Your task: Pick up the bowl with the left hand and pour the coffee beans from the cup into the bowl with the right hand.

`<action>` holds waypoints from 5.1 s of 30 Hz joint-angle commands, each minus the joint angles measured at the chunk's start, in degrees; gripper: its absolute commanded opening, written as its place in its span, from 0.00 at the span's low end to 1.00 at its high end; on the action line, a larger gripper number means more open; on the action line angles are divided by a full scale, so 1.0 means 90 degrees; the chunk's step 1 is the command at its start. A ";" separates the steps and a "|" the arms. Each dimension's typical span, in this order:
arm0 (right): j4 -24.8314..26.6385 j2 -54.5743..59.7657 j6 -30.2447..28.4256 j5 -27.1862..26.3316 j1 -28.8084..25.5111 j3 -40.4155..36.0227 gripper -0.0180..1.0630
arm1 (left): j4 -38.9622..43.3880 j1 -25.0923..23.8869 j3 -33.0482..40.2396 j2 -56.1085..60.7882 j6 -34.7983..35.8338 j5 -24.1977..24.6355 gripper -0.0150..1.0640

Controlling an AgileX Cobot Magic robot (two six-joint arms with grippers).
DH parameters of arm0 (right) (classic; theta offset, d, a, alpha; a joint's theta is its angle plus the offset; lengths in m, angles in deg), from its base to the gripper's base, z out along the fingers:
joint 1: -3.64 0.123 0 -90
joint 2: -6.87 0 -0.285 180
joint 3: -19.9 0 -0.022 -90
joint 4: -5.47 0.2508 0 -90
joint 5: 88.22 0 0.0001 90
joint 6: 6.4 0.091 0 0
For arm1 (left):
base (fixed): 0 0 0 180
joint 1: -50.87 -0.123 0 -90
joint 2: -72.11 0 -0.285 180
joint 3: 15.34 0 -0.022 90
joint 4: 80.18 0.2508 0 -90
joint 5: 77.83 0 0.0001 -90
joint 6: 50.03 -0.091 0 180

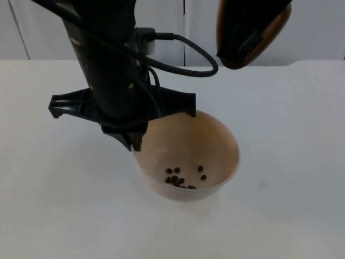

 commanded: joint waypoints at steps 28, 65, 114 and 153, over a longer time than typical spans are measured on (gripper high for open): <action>0.1864 -0.0289 0.0313 -0.0963 -0.0938 0.0043 0.02 | -0.0094 0.0028 -0.0003 0.0036 0.0053 0.0068 0.01; 0.7969 -0.0919 -0.3278 -0.1700 -0.3598 0.0043 0.02 | -0.0072 0.0028 -0.0003 0.0052 0.0053 0.0108 0.01; 0.8384 -0.0603 -0.3307 -0.4072 -0.5368 -0.2560 0.02 | -0.1406 -0.1378 0.1473 0.0049 -0.1556 -0.1779 0.01; 0.8874 0.1254 -0.3404 -0.5612 -0.5354 -0.2877 0.02 | -0.1239 -0.1378 0.1473 -0.0224 -0.1543 -0.2064 0.01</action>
